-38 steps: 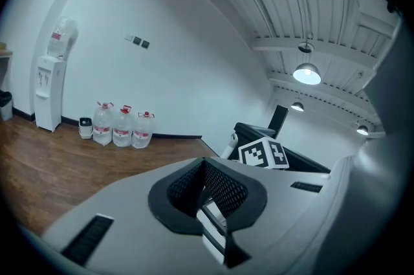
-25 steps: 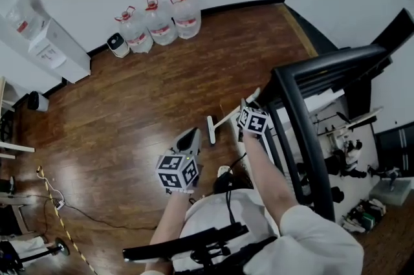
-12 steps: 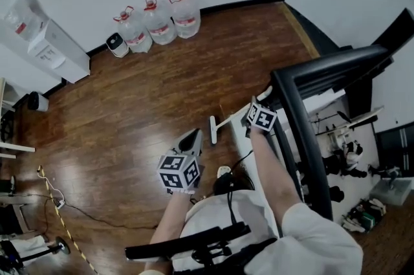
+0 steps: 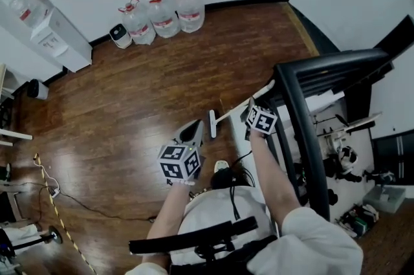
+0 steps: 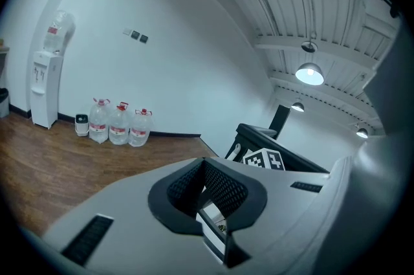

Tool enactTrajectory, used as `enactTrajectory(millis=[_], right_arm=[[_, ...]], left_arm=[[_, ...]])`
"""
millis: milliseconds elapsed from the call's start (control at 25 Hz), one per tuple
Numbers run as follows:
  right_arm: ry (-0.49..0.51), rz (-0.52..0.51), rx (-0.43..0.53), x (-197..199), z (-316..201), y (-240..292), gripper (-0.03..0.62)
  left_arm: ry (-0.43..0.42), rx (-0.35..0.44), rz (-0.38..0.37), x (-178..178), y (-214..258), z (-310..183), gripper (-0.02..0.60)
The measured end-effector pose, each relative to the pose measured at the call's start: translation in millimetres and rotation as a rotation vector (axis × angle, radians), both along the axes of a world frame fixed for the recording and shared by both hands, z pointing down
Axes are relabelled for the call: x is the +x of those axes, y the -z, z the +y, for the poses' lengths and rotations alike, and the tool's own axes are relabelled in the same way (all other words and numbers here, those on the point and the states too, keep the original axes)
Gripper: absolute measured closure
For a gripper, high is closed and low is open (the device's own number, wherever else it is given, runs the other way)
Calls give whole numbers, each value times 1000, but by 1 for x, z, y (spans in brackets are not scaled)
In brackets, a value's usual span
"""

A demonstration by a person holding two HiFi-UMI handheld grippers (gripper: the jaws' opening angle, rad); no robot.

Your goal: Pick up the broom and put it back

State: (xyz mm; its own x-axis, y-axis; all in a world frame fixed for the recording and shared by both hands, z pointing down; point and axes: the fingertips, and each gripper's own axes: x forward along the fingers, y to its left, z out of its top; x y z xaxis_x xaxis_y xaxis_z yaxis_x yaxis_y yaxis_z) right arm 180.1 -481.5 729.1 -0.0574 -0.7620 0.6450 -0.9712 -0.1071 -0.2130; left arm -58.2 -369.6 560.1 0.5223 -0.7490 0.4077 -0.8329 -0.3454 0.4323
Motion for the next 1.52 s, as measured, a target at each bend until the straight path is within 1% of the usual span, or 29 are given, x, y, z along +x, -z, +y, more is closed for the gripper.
enactTrajectory(millis=[40,120,160,240,360,560,640,720,880,1040,1240,1360,1520], right_arm=[[23,-1,5,-5,4,7,406],[66,-7,27,-18,16,27,519],[89,-11,44,-28,24,39,558],[151,-11,92,-55,42,67,588],[250,-13,146,-93,80,104,588],[388,-28,192,-149,161,150,588],[427,-41,201,-168,197,165,588],[459,-53,207,-182,234,177,588],[506,-75,228,-208,295,194,588],[565,-72,224,-215,343,194,588],[607,-83,224,-203,399,194,588],[613,-89,240,-186,437,196,588],[611,-105,251,-143,501,197,588]], left_arm=[[6,5,1,0,3,1,588],[10,16,4,-1,9,5,588],[10,23,7,-5,12,11,588],[14,37,13,-19,18,25,588],[25,57,29,-37,27,56,588],[57,84,37,-70,41,119,588],[68,78,50,-79,41,147,588],[67,73,67,-82,39,175,588],[60,72,79,-85,39,219,588],[62,88,84,-76,42,254,588],[68,112,89,-52,53,298,588],[65,121,87,-30,55,335,588],[58,117,79,14,54,399,588]])
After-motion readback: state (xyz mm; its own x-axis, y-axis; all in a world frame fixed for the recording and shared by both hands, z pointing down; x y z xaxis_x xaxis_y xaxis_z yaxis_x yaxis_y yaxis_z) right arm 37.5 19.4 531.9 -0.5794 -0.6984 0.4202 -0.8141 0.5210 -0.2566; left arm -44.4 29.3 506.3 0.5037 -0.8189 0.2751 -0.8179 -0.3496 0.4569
